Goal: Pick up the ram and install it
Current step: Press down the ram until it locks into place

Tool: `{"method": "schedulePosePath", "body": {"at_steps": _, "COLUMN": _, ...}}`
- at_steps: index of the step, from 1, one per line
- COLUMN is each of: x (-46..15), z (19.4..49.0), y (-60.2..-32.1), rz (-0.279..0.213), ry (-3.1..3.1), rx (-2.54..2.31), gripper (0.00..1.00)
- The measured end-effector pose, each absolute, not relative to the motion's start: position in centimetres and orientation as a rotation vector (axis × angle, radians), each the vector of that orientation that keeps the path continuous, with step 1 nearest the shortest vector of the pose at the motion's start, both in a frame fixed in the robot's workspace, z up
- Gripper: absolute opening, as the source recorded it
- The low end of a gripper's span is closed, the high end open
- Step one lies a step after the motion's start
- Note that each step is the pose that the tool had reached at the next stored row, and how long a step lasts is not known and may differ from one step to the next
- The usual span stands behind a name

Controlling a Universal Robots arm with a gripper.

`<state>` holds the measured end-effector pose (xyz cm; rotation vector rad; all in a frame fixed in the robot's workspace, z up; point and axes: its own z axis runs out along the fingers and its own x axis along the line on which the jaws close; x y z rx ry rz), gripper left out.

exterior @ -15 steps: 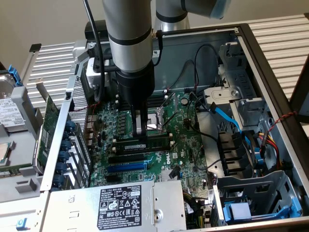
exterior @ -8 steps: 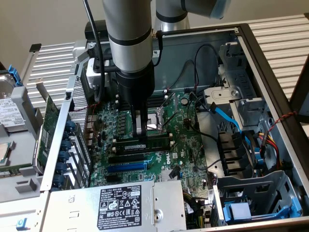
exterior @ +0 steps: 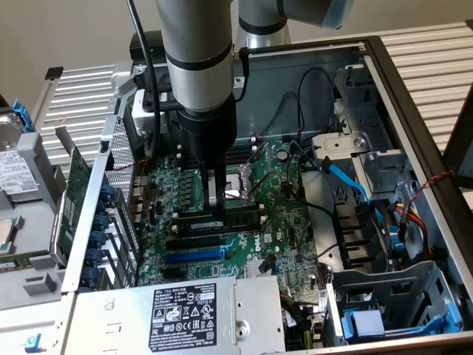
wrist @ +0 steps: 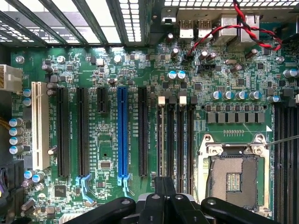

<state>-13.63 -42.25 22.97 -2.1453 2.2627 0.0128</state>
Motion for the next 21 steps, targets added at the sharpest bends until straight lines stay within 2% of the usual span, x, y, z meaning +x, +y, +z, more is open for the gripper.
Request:
{"method": "schedulePosePath", "body": {"at_steps": 12, "x": -13.7, "z": 22.5, "y": -42.3, "rz": 0.013, "ry": 2.263, "rx": -2.146, "gripper": 0.10}}
{"method": "schedulePosePath", "body": {"at_steps": 21, "x": -13.7, "z": 24.4, "y": -42.2, "rz": 0.013, "ry": 2.263, "rx": -2.145, "gripper": 0.10}}
